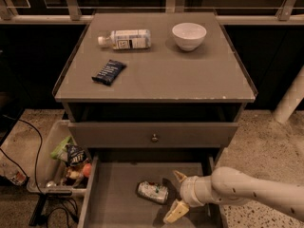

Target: Pick 7up can from middle drawer and place on counter

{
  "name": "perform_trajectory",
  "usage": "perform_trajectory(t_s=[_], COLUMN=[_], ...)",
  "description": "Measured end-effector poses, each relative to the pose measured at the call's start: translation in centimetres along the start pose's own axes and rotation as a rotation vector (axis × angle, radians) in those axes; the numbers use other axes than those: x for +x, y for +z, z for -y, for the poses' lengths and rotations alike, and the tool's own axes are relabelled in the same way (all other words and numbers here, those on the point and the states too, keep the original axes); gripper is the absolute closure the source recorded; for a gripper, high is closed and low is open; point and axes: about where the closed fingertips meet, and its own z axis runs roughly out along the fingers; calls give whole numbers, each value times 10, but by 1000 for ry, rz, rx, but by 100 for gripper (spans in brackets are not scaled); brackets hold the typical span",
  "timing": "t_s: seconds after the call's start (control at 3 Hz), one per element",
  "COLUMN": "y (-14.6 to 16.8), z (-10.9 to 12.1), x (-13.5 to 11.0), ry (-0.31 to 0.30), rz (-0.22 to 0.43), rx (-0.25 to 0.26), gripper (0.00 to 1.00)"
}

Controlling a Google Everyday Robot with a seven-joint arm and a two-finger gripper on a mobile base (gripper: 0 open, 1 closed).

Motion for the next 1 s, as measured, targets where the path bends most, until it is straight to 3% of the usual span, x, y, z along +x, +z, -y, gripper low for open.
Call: perform_trajectory(t_s=[0.33, 0.67, 1.0], y=[29, 52, 67], z=[-6, 0, 16], x=[4, -3, -8], ry=[6, -12, -20], rz=[26, 43, 54], rx=[-10, 11, 42], gripper=[0, 0, 0])
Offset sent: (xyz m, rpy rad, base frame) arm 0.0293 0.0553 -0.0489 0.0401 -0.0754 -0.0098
